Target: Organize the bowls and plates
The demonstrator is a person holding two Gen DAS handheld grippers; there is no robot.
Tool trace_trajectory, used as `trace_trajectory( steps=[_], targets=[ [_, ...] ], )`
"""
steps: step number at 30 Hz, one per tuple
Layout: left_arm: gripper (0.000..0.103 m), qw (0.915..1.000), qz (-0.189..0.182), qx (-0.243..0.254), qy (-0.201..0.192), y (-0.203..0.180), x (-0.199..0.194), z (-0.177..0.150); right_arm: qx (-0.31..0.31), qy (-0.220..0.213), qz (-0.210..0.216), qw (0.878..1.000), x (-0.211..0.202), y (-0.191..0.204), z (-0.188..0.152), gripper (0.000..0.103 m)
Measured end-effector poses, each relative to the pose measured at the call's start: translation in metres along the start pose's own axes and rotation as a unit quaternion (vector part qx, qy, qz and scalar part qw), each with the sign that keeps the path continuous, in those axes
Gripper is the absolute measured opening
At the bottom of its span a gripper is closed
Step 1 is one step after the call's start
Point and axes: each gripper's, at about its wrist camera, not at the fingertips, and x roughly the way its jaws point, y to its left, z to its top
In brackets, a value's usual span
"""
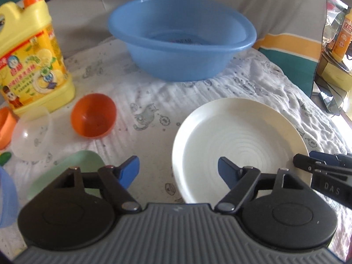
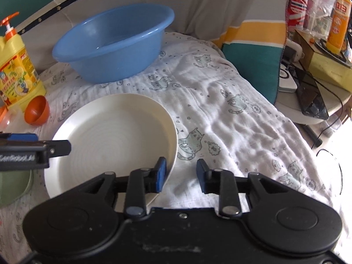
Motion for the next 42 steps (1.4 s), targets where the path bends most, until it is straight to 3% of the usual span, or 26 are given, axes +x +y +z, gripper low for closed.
trace_trajectory(
  steps=[1,5,6,11,14,16,22,31,42],
  targets=[
    [0.071,1.0000,-0.004,-0.002,0.006,0.000,0.003,0.000,0.001,-0.002,0.001,1.000,0.000,0.000,0.000,0.032],
    [0.044,0.9995,-0.023,-0.003,0.023,0.001,0.012,-0.005,0.005,-0.009,0.017,1.000,0.006,0.000,0.005,0.033],
    [0.043,0.9995,-0.024,0.000,0.020,0.000,0.012,-0.006,0.005,-0.010,0.019,1.000,0.008,0.000,0.006,0.033],
    [0.050,0.9998,-0.006,0.016,0.011,-0.004,0.011,-0.008,-0.004,-0.017,0.027,0.999,0.015,0.006,0.011,0.031],
    [0.042,0.9997,-0.015,0.017,0.012,-0.009,0.010,-0.007,-0.015,-0.017,0.032,0.999,0.017,0.015,0.012,0.029],
    [0.042,0.9997,0.002,0.023,0.007,-0.013,0.006,-0.008,-0.013,-0.013,0.028,0.999,0.016,0.018,0.012,0.029],
    [0.041,0.9998,0.007,0.018,0.008,-0.014,-0.012,-0.013,-0.002,0.000,0.036,0.999,0.003,0.018,0.007,0.029],
    [0.041,0.9998,0.011,-0.008,-0.016,-0.006,-0.067,-0.034,-0.011,-0.011,0.047,0.999,-0.049,0.033,-0.004,0.029],
    [0.041,0.9956,0.047,-0.074,-0.034,0.051,-0.158,-0.091,-0.042,-0.014,0.115,0.992,-0.128,0.089,-0.033,0.029]
  ],
)
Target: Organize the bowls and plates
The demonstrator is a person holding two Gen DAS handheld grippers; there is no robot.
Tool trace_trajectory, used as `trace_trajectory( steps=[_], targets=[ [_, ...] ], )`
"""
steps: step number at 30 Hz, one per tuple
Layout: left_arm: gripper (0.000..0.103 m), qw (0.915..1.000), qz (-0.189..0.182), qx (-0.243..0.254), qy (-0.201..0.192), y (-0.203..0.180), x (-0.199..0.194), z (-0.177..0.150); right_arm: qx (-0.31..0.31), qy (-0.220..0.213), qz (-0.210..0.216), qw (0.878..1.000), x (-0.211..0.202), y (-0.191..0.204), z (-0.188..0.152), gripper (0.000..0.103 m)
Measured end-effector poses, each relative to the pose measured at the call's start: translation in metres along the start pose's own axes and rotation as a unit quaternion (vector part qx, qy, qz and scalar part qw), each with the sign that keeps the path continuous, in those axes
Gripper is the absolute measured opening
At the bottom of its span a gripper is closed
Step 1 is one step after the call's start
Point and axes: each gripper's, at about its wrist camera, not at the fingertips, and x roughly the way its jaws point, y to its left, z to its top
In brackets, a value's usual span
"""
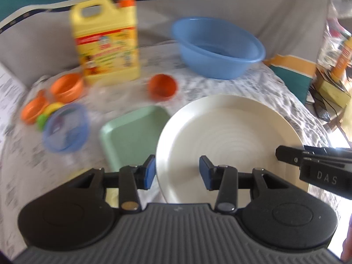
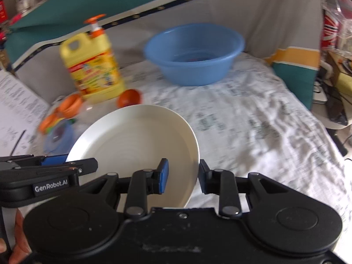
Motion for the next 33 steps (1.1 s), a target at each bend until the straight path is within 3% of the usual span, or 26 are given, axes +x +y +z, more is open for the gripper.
trace_trajectory(
  steps=[11,19,25,33],
  targets=[
    [0.041,0.9953,0.057,-0.077,-0.010,0.100,-0.090,-0.064,-0.071,0.031,0.078,0.994,-0.030,0.099,-0.029,0.029],
    [0.041,0.9886,0.089,-0.121,-0.010,0.156,-0.127,-0.113,-0.128,0.064,0.113,0.983,-0.042,0.172,-0.064,0.029],
    [0.042,0.9847,0.100,-0.143,0.001,0.182,-0.133,-0.148,-0.157,0.094,0.123,0.975,-0.038,0.204,-0.092,0.029],
    [0.042,0.9829,0.085,-0.162,0.024,0.202,-0.115,-0.184,-0.198,0.118,0.121,0.966,-0.022,0.221,-0.113,0.029]
  ],
)
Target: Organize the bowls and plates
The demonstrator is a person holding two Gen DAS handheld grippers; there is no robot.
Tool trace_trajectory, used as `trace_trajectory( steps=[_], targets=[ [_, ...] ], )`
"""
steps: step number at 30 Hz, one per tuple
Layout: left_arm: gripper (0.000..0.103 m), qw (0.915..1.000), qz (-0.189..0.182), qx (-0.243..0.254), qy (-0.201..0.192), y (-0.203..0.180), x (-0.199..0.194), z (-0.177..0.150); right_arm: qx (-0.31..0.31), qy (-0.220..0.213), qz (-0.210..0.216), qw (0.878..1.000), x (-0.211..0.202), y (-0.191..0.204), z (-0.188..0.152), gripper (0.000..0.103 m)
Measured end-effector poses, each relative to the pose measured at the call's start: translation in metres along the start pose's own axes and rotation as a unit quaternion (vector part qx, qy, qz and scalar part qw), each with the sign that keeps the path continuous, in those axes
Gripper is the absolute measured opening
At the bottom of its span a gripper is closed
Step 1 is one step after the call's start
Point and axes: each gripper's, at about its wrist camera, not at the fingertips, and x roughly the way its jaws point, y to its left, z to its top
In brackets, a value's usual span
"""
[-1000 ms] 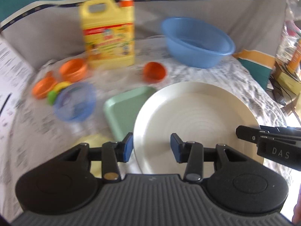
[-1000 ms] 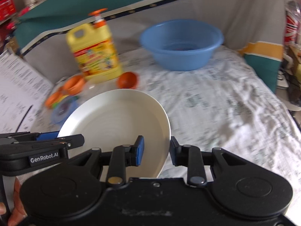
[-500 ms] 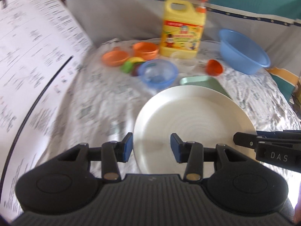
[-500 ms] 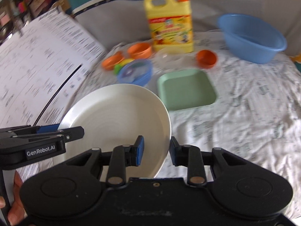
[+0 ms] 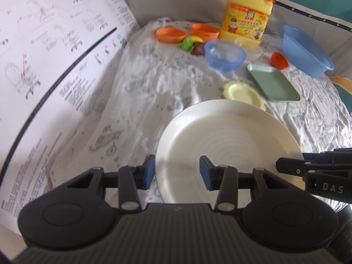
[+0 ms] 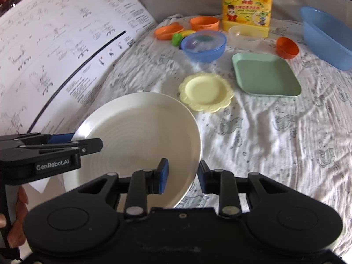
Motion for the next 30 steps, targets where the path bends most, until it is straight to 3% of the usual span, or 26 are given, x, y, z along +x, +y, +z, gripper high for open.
trace_trajectory(
  steps=[8,19,22,24,25,26,27,30],
  targets=[
    [0.042,0.9999,0.001,0.003,0.012,0.005,0.019,-0.006,-0.003,0.028,-0.003,1.000,0.021,-0.003,-0.002,0.029],
    [0.042,0.9996,0.004,0.008,0.028,0.004,0.042,-0.004,0.001,0.033,-0.002,0.999,0.035,-0.008,-0.004,0.031],
    [0.048,0.9995,0.004,0.010,0.029,0.001,0.045,-0.005,-0.005,0.028,-0.001,1.000,0.034,-0.007,-0.005,0.031],
    [0.058,0.9994,0.003,0.011,0.033,-0.001,0.047,-0.006,-0.006,0.028,0.003,1.000,0.033,-0.008,-0.005,0.039],
    [0.061,0.9994,0.003,0.010,0.034,-0.001,0.048,-0.006,-0.005,0.026,0.004,1.000,0.033,-0.008,-0.005,0.050],
    [0.072,0.9993,0.007,0.009,0.035,-0.002,0.048,-0.007,-0.004,0.023,0.004,1.000,0.032,-0.009,-0.005,0.063],
    [0.082,0.9993,0.011,0.008,0.035,-0.002,0.049,-0.007,-0.004,0.018,0.003,1.000,0.030,-0.009,-0.005,0.069],
    [0.096,0.9994,0.022,0.004,0.028,-0.001,0.046,-0.006,-0.008,0.000,0.002,1.000,0.022,-0.011,-0.005,0.086]
  ],
)
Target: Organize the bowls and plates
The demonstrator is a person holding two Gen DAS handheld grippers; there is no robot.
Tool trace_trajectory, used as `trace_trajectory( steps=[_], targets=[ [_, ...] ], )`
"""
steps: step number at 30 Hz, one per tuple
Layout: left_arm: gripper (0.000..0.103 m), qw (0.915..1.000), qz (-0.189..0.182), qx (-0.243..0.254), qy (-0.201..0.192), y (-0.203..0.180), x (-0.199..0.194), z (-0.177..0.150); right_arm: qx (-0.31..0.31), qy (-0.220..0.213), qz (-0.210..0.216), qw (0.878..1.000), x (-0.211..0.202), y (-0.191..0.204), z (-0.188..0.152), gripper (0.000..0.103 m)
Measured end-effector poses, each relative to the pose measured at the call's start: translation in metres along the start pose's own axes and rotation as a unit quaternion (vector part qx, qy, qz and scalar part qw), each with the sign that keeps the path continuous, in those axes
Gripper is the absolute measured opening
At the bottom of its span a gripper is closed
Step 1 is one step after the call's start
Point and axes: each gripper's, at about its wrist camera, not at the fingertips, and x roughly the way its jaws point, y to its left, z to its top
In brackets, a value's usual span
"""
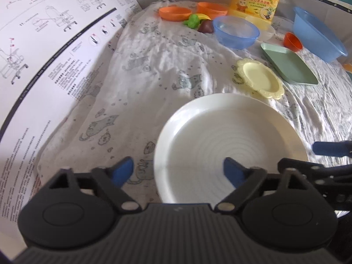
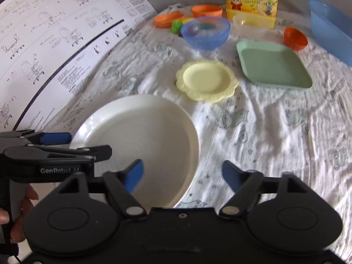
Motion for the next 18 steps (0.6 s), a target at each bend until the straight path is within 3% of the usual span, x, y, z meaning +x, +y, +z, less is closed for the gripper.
trace_trajectory(
  steps=[2,10,18],
  targets=[
    [0.103,1.0000,0.003,-0.007,-0.002,0.003,-0.003,0.002,0.002,-0.009,0.004,1.000,-0.005,-0.002,0.001,0.103],
    [0.103,0.9988,0.008,-0.044,-0.021,0.011,-0.014,0.012,0.015,-0.024,0.003,1.000,-0.018,-0.014,0.004,0.103],
    [0.103,0.9985,0.005,-0.034,-0.042,-0.006,-0.022,0.030,0.042,-0.039,-0.007,0.998,-0.027,-0.033,0.007,0.103]
  ],
)
